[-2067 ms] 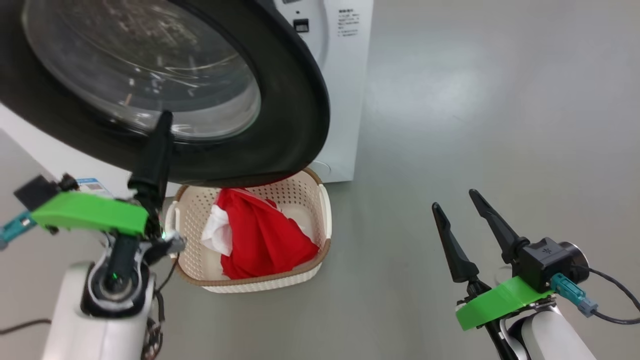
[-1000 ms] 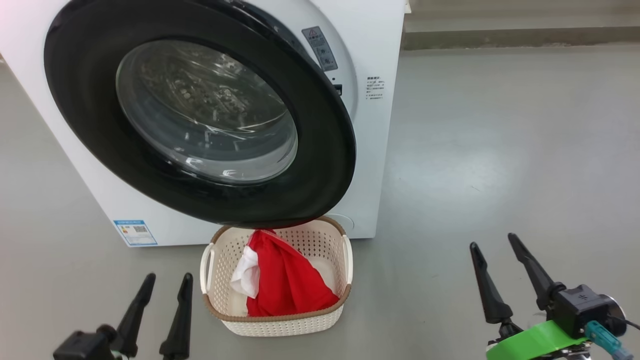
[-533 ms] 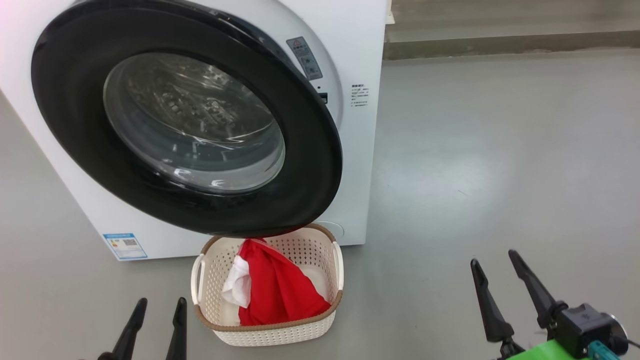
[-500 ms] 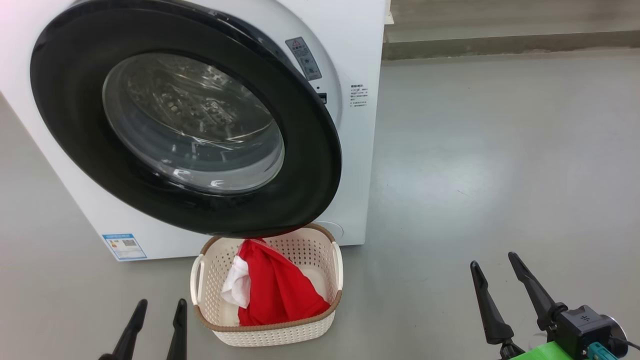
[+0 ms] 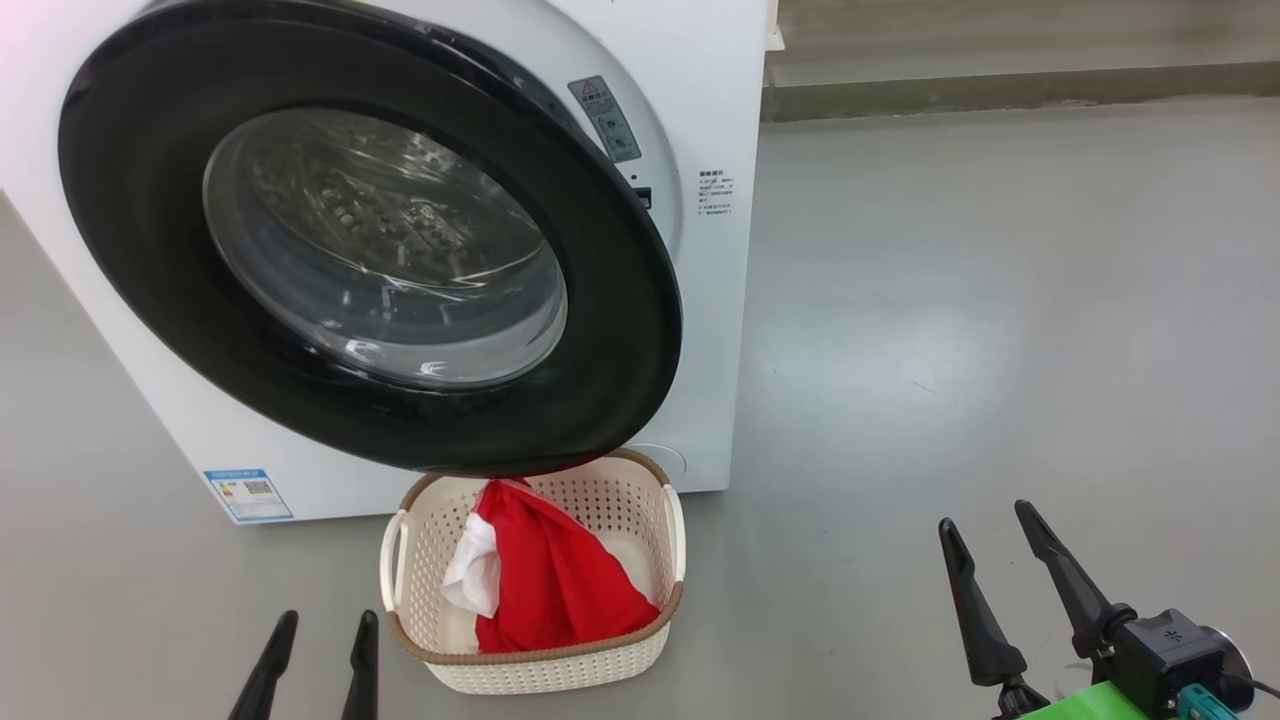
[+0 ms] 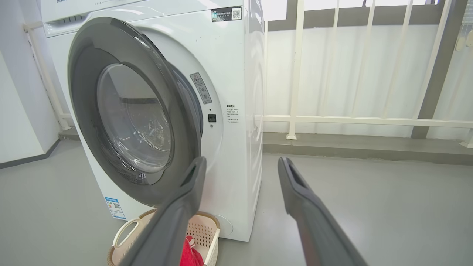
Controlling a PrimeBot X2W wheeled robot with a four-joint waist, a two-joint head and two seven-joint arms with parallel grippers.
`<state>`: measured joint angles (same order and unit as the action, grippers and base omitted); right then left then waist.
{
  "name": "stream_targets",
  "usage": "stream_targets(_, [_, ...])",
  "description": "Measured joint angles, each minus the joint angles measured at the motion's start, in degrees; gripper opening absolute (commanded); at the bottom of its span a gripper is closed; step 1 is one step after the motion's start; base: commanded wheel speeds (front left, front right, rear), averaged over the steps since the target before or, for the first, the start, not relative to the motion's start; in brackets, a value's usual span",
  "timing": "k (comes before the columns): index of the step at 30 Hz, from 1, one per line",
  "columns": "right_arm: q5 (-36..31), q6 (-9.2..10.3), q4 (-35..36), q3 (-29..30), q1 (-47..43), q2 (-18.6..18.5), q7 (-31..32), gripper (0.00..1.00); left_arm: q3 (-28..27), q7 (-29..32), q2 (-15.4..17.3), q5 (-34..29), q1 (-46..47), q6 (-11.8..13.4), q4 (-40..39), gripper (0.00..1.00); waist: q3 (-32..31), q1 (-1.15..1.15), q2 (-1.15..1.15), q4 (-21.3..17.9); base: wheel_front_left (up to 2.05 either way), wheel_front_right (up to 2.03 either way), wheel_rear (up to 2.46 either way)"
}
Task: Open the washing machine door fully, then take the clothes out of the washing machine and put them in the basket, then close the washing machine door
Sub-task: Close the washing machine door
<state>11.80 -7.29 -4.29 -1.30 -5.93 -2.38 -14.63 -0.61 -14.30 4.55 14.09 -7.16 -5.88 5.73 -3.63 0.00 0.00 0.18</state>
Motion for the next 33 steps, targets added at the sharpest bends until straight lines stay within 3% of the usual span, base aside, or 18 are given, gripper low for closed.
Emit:
stream_targets(12, [0.21, 0.00, -0.18, -0.57, 0.00, 0.00, 0.00, 1.00, -1.13, 0.00, -0.49, -2.07, 0.00, -0.70, 0.05, 1.00, 0.17, 0.00, 0.00, 0.20, 0.00, 0.00, 0.00])
stream_targets(13, [0.21, 0.00, -0.31, -0.94, 0.00, 0.00, 0.00, 0.80, -1.13, 0.00, -0.53, -2.07, 0.00, -0.70, 0.05, 1.00, 0.21, 0.00, 0.00, 0.27, 0.00, 0.00, 0.00])
stream_targets(14, [0.13, 0.00, -0.54, -1.35, 0.00, 0.00, 0.00, 0.45, -1.14, 0.00, -0.54, -2.15, 0.01, -0.71, 0.05, 1.00, 0.24, 0.00, 0.00, 0.34, 0.00, 0.00, 0.00])
stream_targets(15, [0.11, 0.00, -0.89, -1.63, 0.01, 0.02, 0.00, 0.32, -1.14, 0.00, -0.55, -2.37, 0.01, -0.71, 0.05, 1.00, 0.30, 0.00, 0.00, 0.41, 0.00, 0.00, 0.00])
stream_targets(16, [0.10, 0.00, -1.23, -1.71, 0.02, 0.08, 0.00, 0.00, -1.15, 0.00, -0.56, -2.50, 0.01, -0.73, 0.05, 1.00, 0.37, 0.00, 0.00, 0.49, 0.00, 0.00, 0.00])
stream_targets(25, [-2.32, 0.00, -5.77, -6.42, 2.33, -0.23, 0.00, 0.00, -1.14, 0.00, -1.40, -2.63, 0.09, -0.82, -1.02, 1.00, 1.17, 0.00, 0.00, 1.95, 0.00, 0.00, 0.00])
stream_targets(33, [-0.65, -0.01, -12.48, -16.21, 10.59, -4.31, 0.02, 0.00, -0.74, 0.00, -1.58, -2.63, 0.13, -1.22, -1.20, 1.00, 2.27, 0.00, 0.00, 3.74, 0.00, 0.00, 0.00])
